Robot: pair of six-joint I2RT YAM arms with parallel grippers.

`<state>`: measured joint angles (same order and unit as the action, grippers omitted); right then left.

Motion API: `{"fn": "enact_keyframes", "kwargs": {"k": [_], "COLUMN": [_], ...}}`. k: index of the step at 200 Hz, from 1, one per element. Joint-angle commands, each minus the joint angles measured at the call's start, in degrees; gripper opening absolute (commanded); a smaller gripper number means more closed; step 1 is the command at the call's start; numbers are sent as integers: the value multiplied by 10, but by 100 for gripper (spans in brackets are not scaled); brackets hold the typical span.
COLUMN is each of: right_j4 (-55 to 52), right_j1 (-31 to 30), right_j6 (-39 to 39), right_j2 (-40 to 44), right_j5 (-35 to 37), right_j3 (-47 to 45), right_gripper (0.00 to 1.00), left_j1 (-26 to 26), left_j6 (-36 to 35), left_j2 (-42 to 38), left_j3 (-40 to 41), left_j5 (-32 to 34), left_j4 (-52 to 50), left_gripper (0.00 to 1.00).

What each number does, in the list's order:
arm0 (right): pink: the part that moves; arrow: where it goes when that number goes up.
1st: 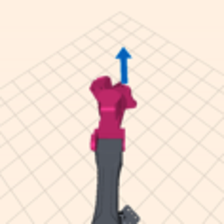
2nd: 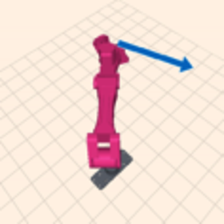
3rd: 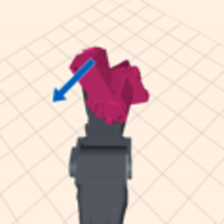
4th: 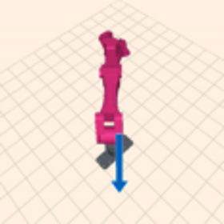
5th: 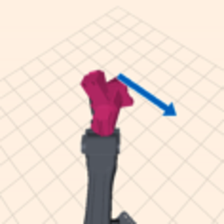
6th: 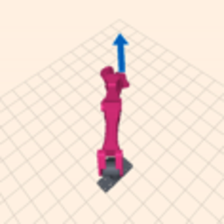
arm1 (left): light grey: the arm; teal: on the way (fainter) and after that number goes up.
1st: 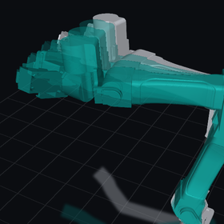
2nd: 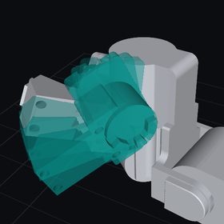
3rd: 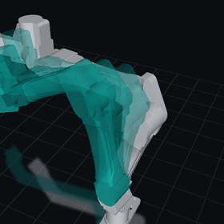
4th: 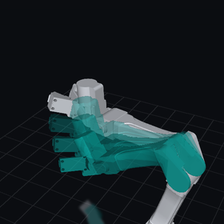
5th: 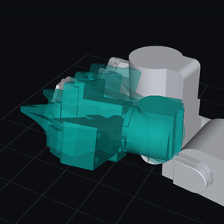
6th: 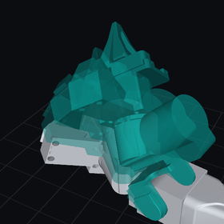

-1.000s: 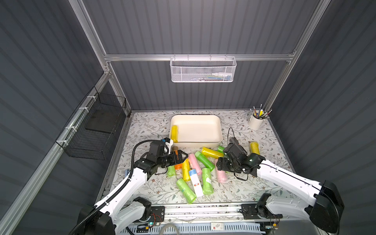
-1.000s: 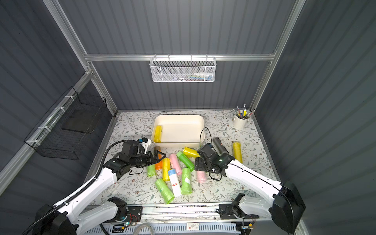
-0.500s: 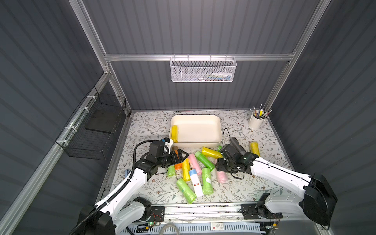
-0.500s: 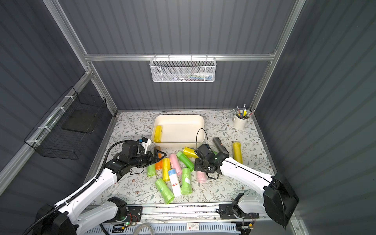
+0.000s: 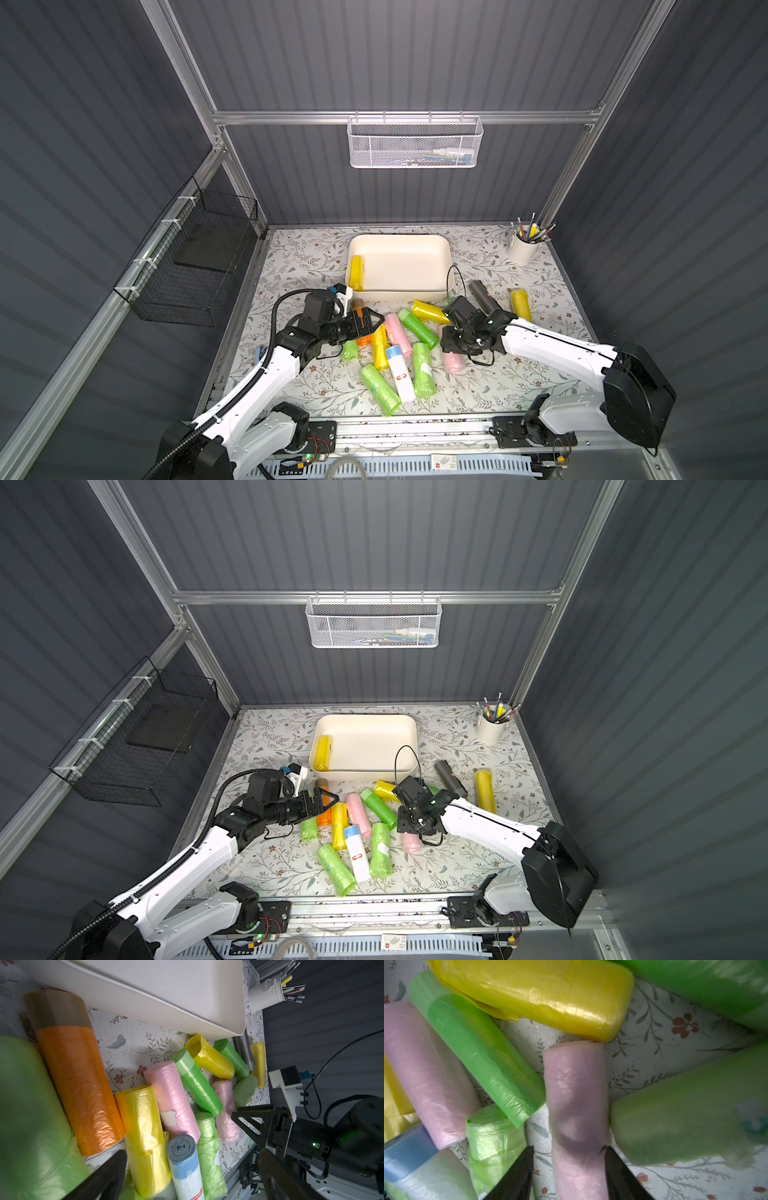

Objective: Put the roll of trash bags into the storage box
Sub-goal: Pick up the roll of trash bags from the center of the board.

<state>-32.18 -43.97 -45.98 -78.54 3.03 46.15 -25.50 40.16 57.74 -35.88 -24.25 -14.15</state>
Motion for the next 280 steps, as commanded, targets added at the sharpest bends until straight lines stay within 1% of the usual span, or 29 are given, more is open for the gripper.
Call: {"fn": "enact_keyframes", "kwargs": {"k": [1,19,69,143,178,193,209,231,261,280], "right_j4": [-17,-25,-13,-1,-1,-5,-8,-6,11,14], "right_j1": [-4,-6,-10,-11,-12,-12,-11,-12,-12,-11], "right_j6": [7,9,6,1,12,13,17,14,7,6], "right_j2": [-24,-40,-69,-90,-95,-101,-106,-108,-95,-84], "right_j5": [17,26,18,22,36,40,40,36,29,26], "right_j3": [18,25,27,27,36,37,37,38,30,29], "right_gripper": [56,56,56,55,55,56,56,54,48,48], "left_j1": [1,1,1,1,1,1,1,1,1,1], "left_j6": [-4,-3,-7,-4,-20,-29,-31,-31,-32,-31], "left_j2": [-9,-10,-3,-8,8,0,-17,-28,-21,-21], "left_j3": [-3,-1,4,8,-19,-23,-18,-13,-3,2], "left_j5": [-5,-4,-6,3,3,1,14,29,26,24], "left_j4": [-11,-10,-10,-12,-39,-42,-44,-50,-52,-52], "left_gripper": [100,100,100,100,100,100,100,100,100,100]}}
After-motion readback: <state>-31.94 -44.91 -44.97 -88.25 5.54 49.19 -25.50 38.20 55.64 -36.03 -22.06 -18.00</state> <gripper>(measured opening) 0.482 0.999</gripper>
